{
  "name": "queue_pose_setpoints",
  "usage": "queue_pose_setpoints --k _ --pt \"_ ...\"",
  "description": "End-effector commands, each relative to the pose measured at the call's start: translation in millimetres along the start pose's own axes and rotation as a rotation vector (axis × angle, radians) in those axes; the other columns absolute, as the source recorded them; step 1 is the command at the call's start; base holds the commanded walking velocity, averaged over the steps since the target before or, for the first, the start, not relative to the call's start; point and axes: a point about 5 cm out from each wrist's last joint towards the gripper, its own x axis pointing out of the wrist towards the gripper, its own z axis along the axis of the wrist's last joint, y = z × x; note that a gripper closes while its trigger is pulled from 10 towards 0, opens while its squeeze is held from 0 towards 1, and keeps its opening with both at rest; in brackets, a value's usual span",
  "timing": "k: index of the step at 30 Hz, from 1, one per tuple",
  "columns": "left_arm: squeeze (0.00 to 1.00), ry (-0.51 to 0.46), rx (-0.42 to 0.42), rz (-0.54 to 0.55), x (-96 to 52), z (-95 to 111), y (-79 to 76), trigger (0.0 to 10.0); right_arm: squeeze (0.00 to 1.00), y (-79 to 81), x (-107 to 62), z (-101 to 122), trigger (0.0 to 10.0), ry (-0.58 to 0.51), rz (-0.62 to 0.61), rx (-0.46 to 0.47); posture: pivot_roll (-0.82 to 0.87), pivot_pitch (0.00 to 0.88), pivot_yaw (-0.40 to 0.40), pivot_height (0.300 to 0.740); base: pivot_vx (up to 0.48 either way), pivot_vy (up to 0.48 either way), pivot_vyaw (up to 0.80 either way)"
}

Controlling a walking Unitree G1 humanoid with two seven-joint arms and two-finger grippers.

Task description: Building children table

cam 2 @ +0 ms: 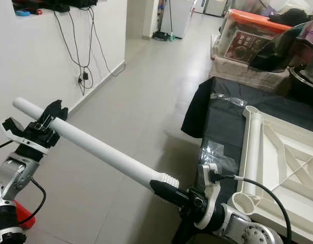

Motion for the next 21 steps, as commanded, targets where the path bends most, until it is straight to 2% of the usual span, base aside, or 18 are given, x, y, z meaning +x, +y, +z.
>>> queue_pose_setpoints --k 1,8,9,10,11,12,14,15,21 --pt "0.00 -0.013 -0.053 -0.014 2.0 -4.5 2.5 0.0 0.00 1.8 2.4 2.3 0.0 -0.012 0.013 -0.021 0.09 0.000 -0.116 0.740 0.000 0.000 0.00" --pt "0.00 0.000 -0.059 -0.019 4.5 -10.0 1.4 0.0 0.00 0.8 5.3 1.5 0.0 -0.024 0.014 -0.037 0.09 0.000 -0.116 0.740 0.000 0.000 0.00" --pt "0.00 0.004 -0.062 -0.021 5.5 -11.5 0.7 0.0 0.00 -0.8 6.0 1.9 2.1 -0.025 -0.003 -0.052 0.09 0.000 -0.115 0.740 0.000 0.000 0.00" --pt "0.00 0.008 -0.063 -0.021 7.0 -12.9 0.1 0.0 0.52 -2.1 6.3 3.0 10.0 -0.028 -0.013 -0.077 0.09 0.000 -0.115 0.740 0.000 0.000 0.00" --pt "0.00 0.009 -0.063 -0.021 7.9 -13.7 -0.3 0.0 0.52 -2.9 6.4 3.8 10.0 -0.029 -0.019 -0.093 0.09 0.000 -0.115 0.740 0.000 0.000 0.00" --pt "0.00 0.021 -0.053 -0.015 9.7 -15.0 -0.5 0.0 1.00 -4.4 5.7 4.3 10.0 -0.031 -0.027 -0.096 0.09 0.000 -0.115 0.740 0.000 0.000 0.00" --pt "0.00 0.029 -0.044 -0.010 10.9 -16.0 -0.4 0.0 1.00 -5.3 5.0 4.5 10.0 -0.032 -0.031 -0.095 0.09 0.000 -0.114 0.740 0.000 0.000 0.00" --pt "0.00 0.041 -0.039 -0.005 12.2 -17.2 -0.2 10.0 1.00 -6.3 3.6 5.1 10.0 -0.036 -0.037 -0.090 0.09 0.000 -0.114 0.740 0.000 0.000 0.00" --pt "0.00 0.042 -0.038 -0.003 14.4 -17.4 -0.9 10.0 1.00 -8.6 -2.8 5.3 10.0 -0.037 -0.058 -0.085 0.09 0.000 -0.118 0.740 0.000 0.000 0.00"
